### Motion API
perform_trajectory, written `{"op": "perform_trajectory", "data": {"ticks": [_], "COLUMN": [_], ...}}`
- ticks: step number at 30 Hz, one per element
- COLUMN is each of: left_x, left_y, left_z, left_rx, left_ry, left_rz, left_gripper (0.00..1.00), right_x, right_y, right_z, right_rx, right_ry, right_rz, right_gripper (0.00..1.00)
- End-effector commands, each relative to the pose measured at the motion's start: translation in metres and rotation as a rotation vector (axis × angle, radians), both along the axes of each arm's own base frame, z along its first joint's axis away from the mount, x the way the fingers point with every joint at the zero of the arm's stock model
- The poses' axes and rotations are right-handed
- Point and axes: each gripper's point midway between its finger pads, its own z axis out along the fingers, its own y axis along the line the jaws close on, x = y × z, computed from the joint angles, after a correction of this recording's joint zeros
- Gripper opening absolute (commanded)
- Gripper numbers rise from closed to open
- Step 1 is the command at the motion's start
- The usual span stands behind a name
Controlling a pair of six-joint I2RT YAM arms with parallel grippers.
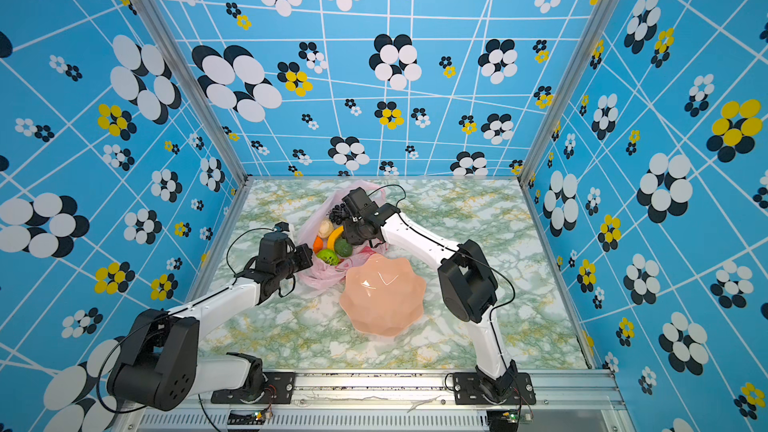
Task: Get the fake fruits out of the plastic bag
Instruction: 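Release the plate and lower the right gripper into the bag opening, then grasp the yellow pepper inside the bag with the right gripper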
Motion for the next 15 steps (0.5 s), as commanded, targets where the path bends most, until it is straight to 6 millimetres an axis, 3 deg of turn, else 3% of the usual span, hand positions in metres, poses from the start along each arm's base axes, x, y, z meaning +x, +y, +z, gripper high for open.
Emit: {"op": "perform_trajectory", "data": {"ticks": [1,7,15], "left_x": [-0.003,-0.003,-0.004], "left_y": [-0.005,-0.009,-0.004], "left_z": [-0.004,-0.002,0.002], "left_rx": [-0.008,-0.013,0.006], "left_ry": [0.015,0.008,-0.007], "left_rz": [-0.018,-0.032,-0.015], "left_gripper": [0.0,0.0,0.0], "right_x": [0.019,0.044,0.076], "right_y": [0.001,0.005,-0.015], "right_z": [0.011,-0.014,-0.028], "right_rx": [-0.016,-0.07,-0.156], "right_ry": [-0.049,-0.056,-0.068], "right_rz": [-0.034,-0.062,-0.116], "right_gripper": [0.6,0.58,0.58]}}
